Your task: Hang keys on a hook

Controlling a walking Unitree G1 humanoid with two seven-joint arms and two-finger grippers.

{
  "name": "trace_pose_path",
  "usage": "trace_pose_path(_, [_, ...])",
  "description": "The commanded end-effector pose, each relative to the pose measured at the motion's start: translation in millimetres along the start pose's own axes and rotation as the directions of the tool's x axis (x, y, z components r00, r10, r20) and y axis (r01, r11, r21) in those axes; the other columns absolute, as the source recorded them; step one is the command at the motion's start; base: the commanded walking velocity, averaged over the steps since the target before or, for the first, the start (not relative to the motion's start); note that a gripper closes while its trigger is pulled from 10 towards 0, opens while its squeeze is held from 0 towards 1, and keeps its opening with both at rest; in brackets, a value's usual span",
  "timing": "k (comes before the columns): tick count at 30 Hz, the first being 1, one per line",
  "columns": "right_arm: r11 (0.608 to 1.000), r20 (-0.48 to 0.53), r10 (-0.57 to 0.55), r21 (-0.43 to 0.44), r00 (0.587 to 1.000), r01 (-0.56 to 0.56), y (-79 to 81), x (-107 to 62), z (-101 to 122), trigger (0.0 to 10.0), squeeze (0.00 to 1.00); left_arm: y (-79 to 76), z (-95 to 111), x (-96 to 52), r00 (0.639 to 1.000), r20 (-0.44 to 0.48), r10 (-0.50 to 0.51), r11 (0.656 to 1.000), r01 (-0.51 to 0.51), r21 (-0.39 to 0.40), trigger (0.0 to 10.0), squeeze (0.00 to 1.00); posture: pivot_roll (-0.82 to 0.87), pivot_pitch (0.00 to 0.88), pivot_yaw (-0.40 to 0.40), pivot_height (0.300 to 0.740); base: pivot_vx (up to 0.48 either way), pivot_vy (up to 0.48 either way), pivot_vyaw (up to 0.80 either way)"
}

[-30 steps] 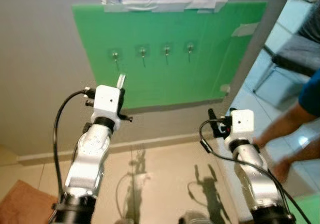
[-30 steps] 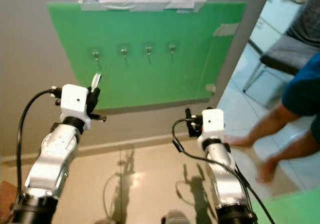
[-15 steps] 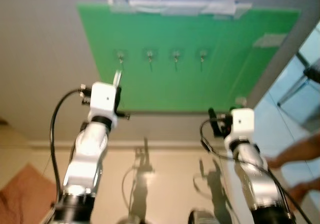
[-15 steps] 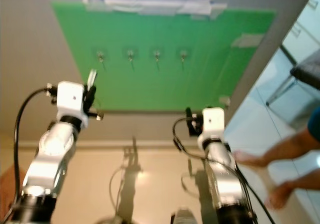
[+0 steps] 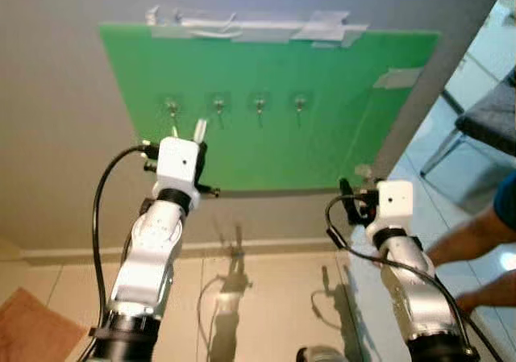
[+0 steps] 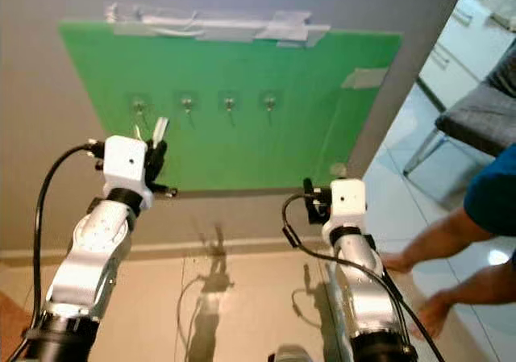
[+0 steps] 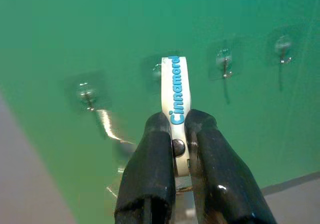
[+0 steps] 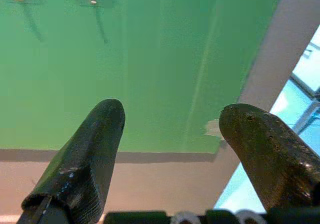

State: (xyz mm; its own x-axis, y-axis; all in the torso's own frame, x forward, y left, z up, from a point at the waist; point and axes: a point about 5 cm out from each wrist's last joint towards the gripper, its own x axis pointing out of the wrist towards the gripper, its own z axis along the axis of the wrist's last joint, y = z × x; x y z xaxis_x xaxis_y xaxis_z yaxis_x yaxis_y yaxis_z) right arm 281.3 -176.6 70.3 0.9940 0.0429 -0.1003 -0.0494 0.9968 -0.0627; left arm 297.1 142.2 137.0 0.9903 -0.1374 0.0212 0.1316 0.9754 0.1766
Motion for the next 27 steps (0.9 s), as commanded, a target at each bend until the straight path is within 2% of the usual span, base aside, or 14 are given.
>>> trace_pose_path(1, [1.000,0.013,0.003,0.004,1.000,-0.003,1.4,1.1,3.2,10.0,0.15,4.1,1.9,0.1,1.000,0.010,0.007,1.000,-0.008,0.003,0.0,0.00,-0.08,0.064,0.004,0.740,0.461,0.000,0.00])
trace_pose_path(12, [1.000,0.016,0.002,0.013,1.000,-0.002,0.9,1.7,4.0,10.0,0.15,4.4,3.0,0.2,1.000,0.019,0.013,1.000,-0.013,-0.003,0.0,0.00,-0.07,0.068,0.001,0.740,0.437,0.000,0.00])
trace_pose_path(14, [1.000,0.016,0.005,0.006,1.000,-0.005,1.1,1.5,4.4,10.0,0.16,4.0,3.7,-0.1,1.000,0.023,0.012,1.000,-0.012,-0.001,0.0,0.00,-0.07,0.068,0.001,0.740,0.000,0.000,0.00])
trace_pose_path(22, [1.000,0.019,0.001,0.006,1.000,-0.001,0.9,1.5,4.8,10.0,0.18,3.3,4.0,0.2,1.000,0.026,0.007,1.000,-0.007,0.002,0.0,0.00,-0.08,0.067,0.000,0.740,0.000,0.000,0.80])
trace_pose_path(27, [1.000,0.020,-0.003,0.013,1.000,0.003,0.0,1.4,4.8,10.0,0.16,2.3,4.2,0.3,1.000,0.028,0.002,1.000,-0.003,0.009,0.0,0.00,-0.08,0.065,0.001,0.740,0.000,0.000,0.00])
